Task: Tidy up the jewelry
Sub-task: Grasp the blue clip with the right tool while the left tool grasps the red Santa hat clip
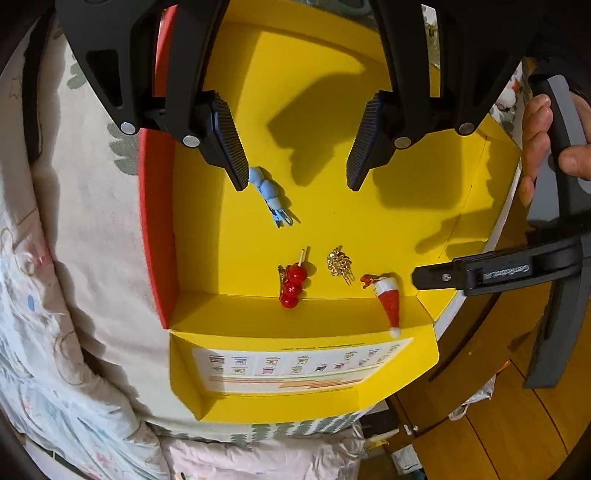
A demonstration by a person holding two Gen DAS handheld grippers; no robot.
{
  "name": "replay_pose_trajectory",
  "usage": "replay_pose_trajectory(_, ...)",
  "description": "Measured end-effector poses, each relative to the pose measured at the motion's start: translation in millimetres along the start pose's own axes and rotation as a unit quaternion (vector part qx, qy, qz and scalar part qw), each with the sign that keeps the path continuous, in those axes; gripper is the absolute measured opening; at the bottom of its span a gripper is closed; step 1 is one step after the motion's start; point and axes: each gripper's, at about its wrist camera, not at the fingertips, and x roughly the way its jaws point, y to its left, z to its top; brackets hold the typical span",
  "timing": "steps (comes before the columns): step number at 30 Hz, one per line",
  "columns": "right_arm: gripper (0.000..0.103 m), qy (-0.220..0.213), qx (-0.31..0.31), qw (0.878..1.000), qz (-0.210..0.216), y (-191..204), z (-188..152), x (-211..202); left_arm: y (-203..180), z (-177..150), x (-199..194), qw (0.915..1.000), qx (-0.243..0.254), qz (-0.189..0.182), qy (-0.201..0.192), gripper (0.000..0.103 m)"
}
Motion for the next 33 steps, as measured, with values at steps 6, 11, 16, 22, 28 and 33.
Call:
replay_pose_trajectory(6, 0.058, 0.013, -0.006, 1.0, -0.012, 3.3, 5.5, 15.0, 3.0, 12.5, 15.8, 1.0, 0.007, 0.003, 0.006, 0.075)
replay_pose_trajectory(11, 0.058, 0.027, -0.005, 0.999, -0.023, 1.5, 7.9, 26.5, 8.0, 19.9, 27.4, 0.9999, -0.002, -0.007, 0.014, 0.075)
replay_pose_trajectory(16, 0.058, 0.034, -0.004, 0.999, -0.035, -2.8, 10.3, 33.9, 4.4, 24.0, 38.2, 0.9999, 0.009, -0.008, 0.011, 0.075)
replay_pose_trajectory(22, 0.058, 0.041, -0.009, 0.998, -0.045, -4.8, 12.5, 43.0, 5.6, 29.6, 48.1, 0.9999, 0.009, -0.007, 0.007, 0.075)
replay_pose_trajectory(28, 0.058, 0.048, -0.013, 0.997, -0.057, -2.5, 13.0, 51.1, 7.0, 31.6, 58.0, 0.9999, 0.009, -0.001, 0.015, 0.075)
replay_pose_trajectory(33, 0.054, 0.049, -0.026, 0.996, -0.073, 4.1, 10.8, 55.3, 3.5, 32.3, 60.5, 0.9996, 0.017, 0.014, 0.017, 0.074)
